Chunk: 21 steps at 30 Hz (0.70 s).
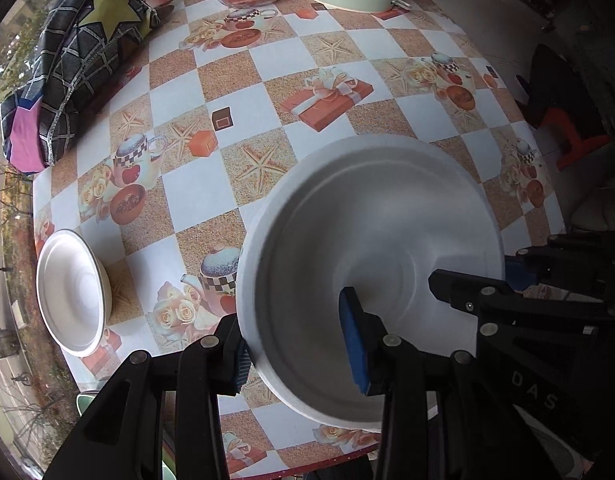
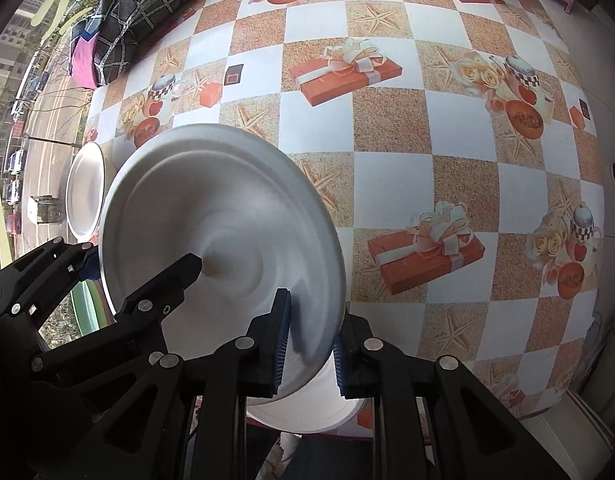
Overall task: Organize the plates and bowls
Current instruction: 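Carry the second bowl onto the first bowl and open both grippers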
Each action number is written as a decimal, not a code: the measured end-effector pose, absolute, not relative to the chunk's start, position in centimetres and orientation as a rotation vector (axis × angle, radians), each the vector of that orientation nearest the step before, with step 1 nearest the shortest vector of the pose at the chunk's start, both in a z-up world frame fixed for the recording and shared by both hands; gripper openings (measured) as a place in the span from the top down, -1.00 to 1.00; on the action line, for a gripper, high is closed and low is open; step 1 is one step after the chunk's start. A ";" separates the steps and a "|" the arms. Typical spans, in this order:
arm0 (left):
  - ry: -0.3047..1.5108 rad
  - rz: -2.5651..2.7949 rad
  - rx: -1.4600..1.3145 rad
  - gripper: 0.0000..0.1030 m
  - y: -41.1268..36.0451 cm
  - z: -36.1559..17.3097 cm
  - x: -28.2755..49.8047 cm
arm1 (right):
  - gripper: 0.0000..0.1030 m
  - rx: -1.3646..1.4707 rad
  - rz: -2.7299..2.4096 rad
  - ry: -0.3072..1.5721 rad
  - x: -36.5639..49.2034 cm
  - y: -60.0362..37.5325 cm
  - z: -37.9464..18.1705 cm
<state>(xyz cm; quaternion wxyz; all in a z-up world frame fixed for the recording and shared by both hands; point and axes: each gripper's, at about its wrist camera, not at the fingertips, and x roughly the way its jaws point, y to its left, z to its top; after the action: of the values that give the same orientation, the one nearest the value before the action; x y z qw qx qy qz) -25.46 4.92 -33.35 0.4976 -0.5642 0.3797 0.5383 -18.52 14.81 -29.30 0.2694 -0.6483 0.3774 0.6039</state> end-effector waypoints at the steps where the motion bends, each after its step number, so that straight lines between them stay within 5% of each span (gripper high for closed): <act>1: 0.930 1.288 -1.358 0.19 4.6 -33.2 -24.9 | 0.60 -1.746 1.616 1.022 -17.9 14.3 -29.1; 21: 1.060 1.041 -1.381 0.17 0.3 -36.0 -20.1 | 0.60 -1.775 1.441 1.162 -11.2 10.4 -30.2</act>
<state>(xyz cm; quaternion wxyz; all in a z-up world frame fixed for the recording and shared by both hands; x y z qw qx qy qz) -20.14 0.31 -35.98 0.5282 -0.5781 0.4437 0.4358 -11.20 10.43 -30.20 0.2846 -0.6634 0.4345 0.5387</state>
